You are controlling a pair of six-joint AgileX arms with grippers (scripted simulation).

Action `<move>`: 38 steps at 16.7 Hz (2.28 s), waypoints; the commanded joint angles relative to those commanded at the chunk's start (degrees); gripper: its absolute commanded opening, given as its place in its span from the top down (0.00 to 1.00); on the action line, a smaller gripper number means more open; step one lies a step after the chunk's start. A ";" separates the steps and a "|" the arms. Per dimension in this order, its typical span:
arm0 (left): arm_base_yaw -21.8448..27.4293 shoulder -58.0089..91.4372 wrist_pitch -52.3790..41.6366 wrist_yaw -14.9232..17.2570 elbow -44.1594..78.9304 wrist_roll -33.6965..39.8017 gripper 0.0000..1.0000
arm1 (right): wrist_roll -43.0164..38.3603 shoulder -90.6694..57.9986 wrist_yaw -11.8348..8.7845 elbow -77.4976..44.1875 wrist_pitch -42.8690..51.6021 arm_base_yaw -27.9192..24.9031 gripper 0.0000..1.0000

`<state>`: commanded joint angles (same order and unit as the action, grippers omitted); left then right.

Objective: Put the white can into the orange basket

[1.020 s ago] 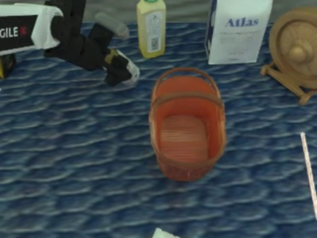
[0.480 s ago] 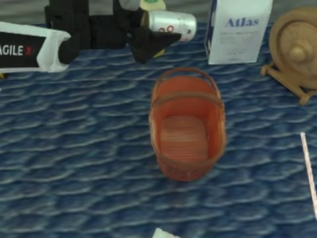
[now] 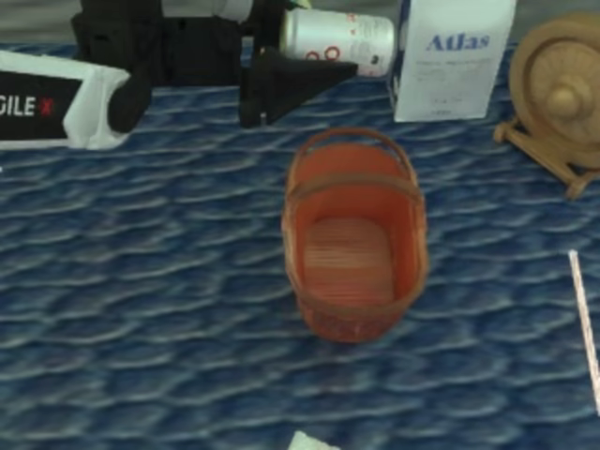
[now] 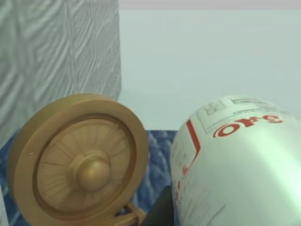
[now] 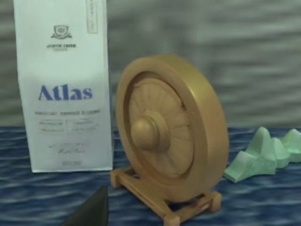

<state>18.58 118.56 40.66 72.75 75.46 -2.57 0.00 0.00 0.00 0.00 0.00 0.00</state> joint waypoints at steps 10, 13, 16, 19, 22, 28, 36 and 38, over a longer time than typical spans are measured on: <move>-1.08 9.01 12.12 0.11 -2.69 0.14 1.00 | 0.00 0.00 0.00 0.00 0.00 0.00 0.00; -1.42 13.20 17.95 0.13 -4.36 0.25 1.00 | 0.00 0.00 0.00 0.00 0.00 0.00 0.00; -1.49 13.91 18.84 0.09 -4.69 0.24 1.00 | 0.00 0.00 0.00 0.00 0.00 0.00 0.00; -1.49 13.91 18.84 0.09 -4.69 0.24 0.92 | 0.00 0.00 0.00 0.00 0.00 0.00 0.00; -1.49 13.91 18.84 0.09 -4.69 0.24 0.70 | 0.00 0.00 0.00 0.00 0.00 0.00 0.00; -1.49 13.91 18.84 0.09 -4.69 0.24 0.25 | 0.00 0.00 0.00 0.00 0.00 0.00 0.00; -1.49 13.91 18.84 0.09 -4.69 0.24 0.00 | 0.00 0.00 0.00 0.00 0.00 0.00 0.00; -1.49 13.91 18.84 0.09 -4.69 0.24 0.00 | 0.00 0.00 0.00 0.00 0.00 0.00 0.00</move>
<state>17.09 132.47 59.50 72.84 70.77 -2.33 0.00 0.00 0.00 0.00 0.00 0.00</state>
